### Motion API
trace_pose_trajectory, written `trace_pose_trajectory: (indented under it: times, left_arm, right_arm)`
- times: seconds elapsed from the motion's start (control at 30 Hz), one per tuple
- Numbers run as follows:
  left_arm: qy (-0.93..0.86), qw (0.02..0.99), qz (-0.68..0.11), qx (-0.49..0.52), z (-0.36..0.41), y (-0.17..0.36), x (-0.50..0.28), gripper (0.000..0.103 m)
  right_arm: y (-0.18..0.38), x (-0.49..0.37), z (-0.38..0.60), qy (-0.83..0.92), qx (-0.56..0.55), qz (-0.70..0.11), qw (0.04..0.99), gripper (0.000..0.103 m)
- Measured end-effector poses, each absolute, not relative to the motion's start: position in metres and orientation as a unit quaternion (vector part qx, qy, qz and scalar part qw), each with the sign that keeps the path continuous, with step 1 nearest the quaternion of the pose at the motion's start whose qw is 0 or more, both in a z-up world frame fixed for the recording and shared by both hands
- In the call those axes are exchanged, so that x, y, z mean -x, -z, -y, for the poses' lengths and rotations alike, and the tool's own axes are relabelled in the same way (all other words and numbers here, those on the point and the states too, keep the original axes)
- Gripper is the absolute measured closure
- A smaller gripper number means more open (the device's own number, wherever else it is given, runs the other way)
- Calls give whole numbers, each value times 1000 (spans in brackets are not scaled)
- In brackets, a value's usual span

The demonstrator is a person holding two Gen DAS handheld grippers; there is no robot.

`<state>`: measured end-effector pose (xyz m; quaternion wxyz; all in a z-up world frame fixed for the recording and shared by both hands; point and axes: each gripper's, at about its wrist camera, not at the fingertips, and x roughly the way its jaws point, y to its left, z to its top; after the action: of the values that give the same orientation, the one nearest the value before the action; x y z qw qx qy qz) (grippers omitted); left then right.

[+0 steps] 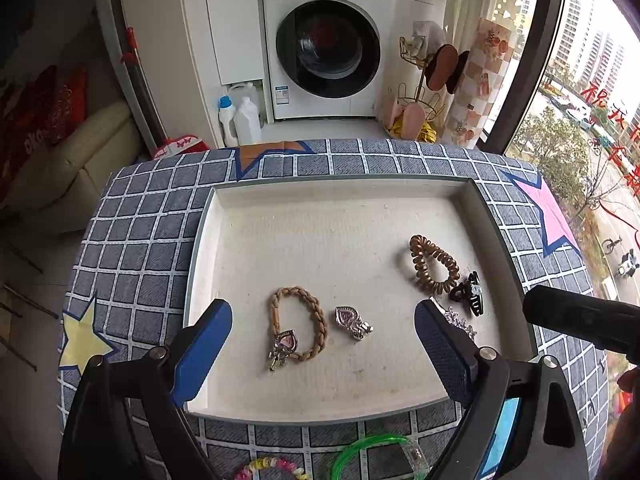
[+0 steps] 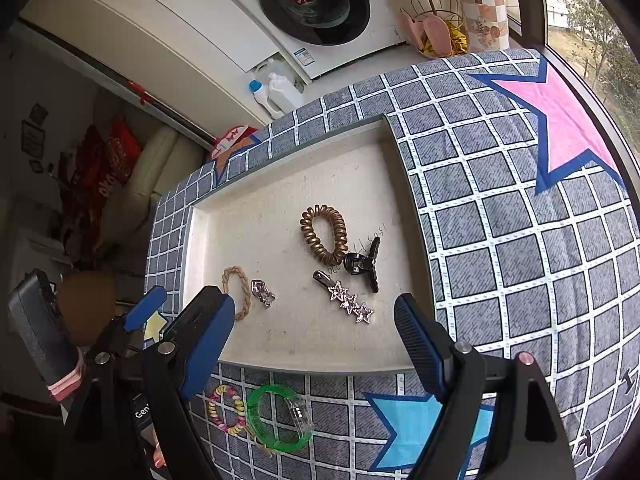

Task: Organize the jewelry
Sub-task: 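Move both tools back over the beaded bracelet and green bangle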

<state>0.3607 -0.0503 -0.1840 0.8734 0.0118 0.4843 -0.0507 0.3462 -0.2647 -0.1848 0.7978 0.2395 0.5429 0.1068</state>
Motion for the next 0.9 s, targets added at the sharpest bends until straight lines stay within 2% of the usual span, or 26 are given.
trace_pose_trajectory:
  times: [0.47,0.9]
  left_arm:
    - [36,873,-486,-13,12,170,-291,0]
    - [16,858,-513,-26,-28,182,-240,0]
  right_arm:
    - [170,-293,262,-84,-231,-537,807,16]
    - [155,-253,234,-94,-217,-521,821,16]
